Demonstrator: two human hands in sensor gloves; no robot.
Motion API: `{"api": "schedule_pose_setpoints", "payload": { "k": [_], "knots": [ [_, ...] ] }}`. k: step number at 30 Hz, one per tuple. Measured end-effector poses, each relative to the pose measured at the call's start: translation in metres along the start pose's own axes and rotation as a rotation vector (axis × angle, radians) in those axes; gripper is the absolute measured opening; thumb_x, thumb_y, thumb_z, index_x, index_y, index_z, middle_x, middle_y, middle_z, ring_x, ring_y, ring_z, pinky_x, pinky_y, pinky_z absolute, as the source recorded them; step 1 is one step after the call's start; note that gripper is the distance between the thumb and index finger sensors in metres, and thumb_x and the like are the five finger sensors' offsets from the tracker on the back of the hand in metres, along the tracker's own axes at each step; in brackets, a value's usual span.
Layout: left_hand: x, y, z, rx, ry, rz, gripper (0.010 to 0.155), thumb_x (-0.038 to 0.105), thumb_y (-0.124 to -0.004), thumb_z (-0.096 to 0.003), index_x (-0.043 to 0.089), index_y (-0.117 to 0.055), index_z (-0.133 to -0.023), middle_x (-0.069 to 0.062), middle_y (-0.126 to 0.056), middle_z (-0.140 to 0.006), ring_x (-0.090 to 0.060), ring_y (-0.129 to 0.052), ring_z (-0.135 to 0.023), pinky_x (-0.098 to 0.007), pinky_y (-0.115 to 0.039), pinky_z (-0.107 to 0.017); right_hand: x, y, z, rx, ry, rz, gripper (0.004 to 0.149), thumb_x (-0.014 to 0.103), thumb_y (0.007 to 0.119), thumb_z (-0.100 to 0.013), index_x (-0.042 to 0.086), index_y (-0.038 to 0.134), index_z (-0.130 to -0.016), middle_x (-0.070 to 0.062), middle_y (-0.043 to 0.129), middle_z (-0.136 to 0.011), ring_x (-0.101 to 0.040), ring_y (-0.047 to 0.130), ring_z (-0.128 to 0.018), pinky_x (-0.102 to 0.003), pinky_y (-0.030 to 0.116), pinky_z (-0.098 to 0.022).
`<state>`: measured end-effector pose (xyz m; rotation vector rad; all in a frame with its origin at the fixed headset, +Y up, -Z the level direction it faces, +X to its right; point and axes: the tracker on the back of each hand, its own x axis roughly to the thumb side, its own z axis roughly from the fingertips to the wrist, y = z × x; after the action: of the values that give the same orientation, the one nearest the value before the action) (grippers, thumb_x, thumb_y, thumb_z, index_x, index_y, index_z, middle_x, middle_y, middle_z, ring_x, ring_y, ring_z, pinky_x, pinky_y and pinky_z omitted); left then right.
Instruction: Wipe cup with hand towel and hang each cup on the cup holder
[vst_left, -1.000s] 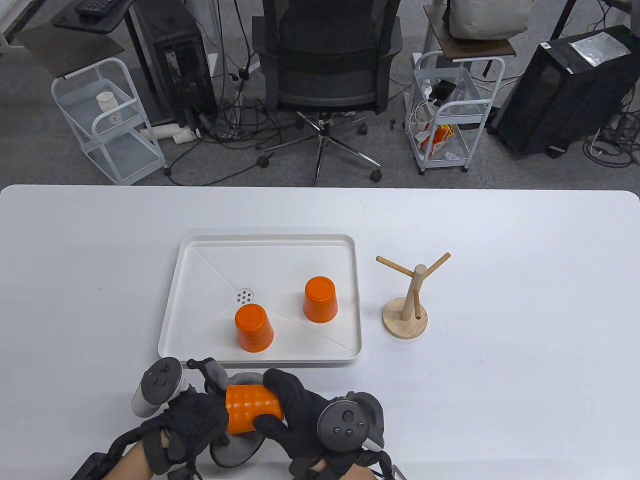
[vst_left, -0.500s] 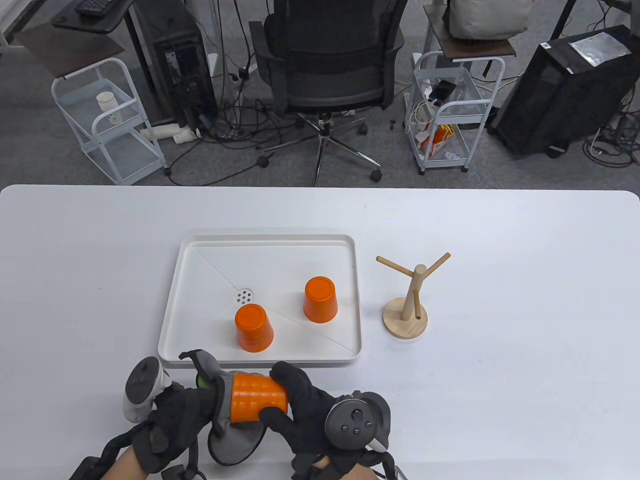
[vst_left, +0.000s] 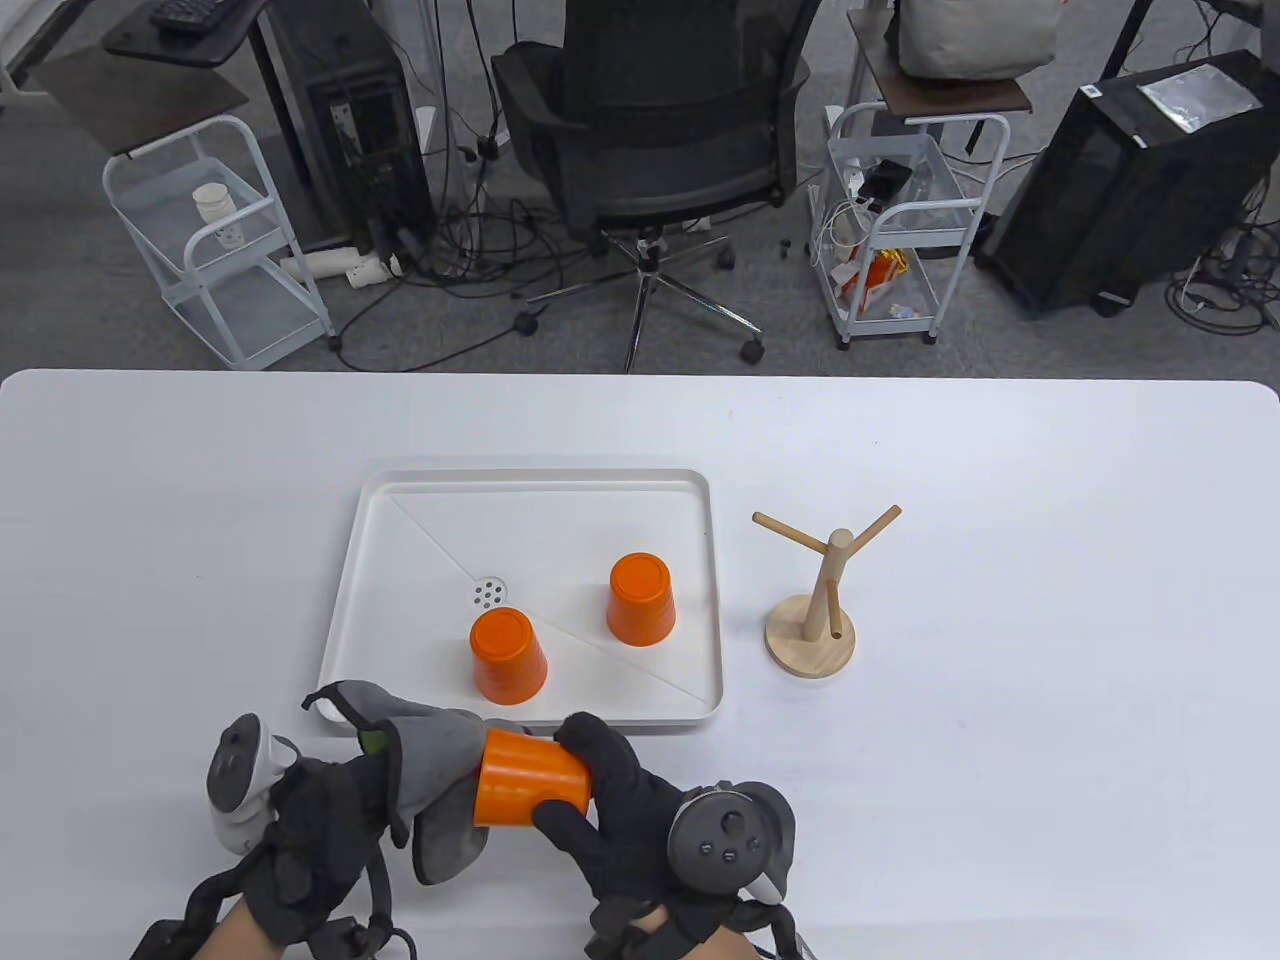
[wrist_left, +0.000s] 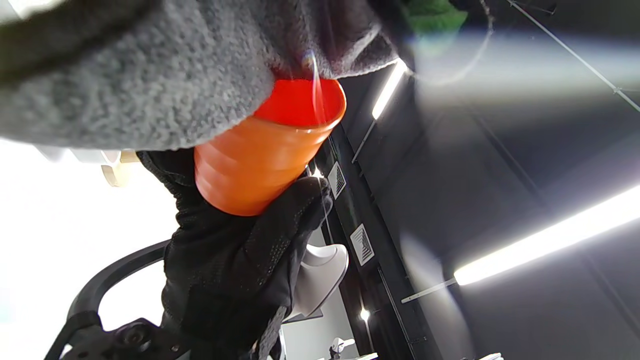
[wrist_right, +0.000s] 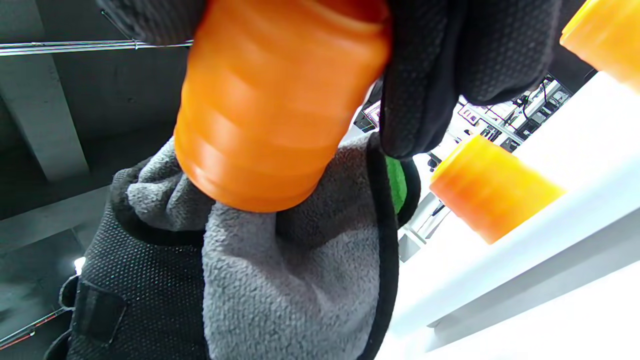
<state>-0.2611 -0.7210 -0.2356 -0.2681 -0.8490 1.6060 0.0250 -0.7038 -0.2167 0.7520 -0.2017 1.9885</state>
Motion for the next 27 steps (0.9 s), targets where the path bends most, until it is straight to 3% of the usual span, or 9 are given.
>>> {"api": "schedule_pose_setpoints", "payload": {
  "k": [7,14,20,27],
  "knots": [
    [0.007,0.001,0.002,0.057,-0.024,-0.076,0.087,0.073,-0.047,-0.0388,0.020,-0.065,-0.105,-0.009,-0.058,-0.116,-0.057,-0.056,-0.101,-0.075,-0.043,-0.069,0.002,0.003,0.000,0.017,-0.020,0.026,0.077,0.055,0.064,-0.050,0.006,0.034,-0.102,-0.027,0.064,-0.098,-0.042,0.097,-0.067,-0.060,0.076,-0.058],
    [0.000,-0.007,0.000,0.014,0.031,-0.103,0.071,0.064,-0.055,-0.0466,0.024,-0.065,-0.105,-0.005,-0.051,-0.118,-0.058,-0.056,-0.100,-0.074,-0.044,-0.069,0.006,0.008,0.001,0.044,-0.046,0.065,0.077,0.055,0.064,-0.050,0.006,0.034,-0.102,-0.027,0.063,-0.098,-0.041,0.096,-0.068,-0.060,0.076,-0.059],
    [-0.005,-0.019,-0.004,-0.027,0.091,-0.166,0.064,0.056,-0.064,-0.0507,0.028,-0.051,-0.107,-0.003,-0.037,-0.119,-0.056,-0.049,-0.102,-0.073,-0.043,-0.070,0.008,0.011,0.000,0.055,-0.042,0.077,0.078,0.055,0.064,-0.050,0.006,0.034,-0.102,-0.026,0.063,-0.098,-0.041,0.096,-0.069,-0.060,0.075,-0.059],
    [-0.004,-0.031,-0.007,-0.082,0.142,-0.290,0.070,0.055,-0.072,-0.0495,0.040,-0.033,-0.106,0.004,-0.019,-0.118,-0.056,-0.046,-0.104,-0.074,-0.042,-0.072,0.007,0.013,0.000,0.062,-0.013,0.045,0.078,0.056,0.063,-0.050,0.006,0.034,-0.102,-0.026,0.064,-0.097,-0.039,0.097,-0.068,-0.059,0.077,-0.059]
  ]
}}
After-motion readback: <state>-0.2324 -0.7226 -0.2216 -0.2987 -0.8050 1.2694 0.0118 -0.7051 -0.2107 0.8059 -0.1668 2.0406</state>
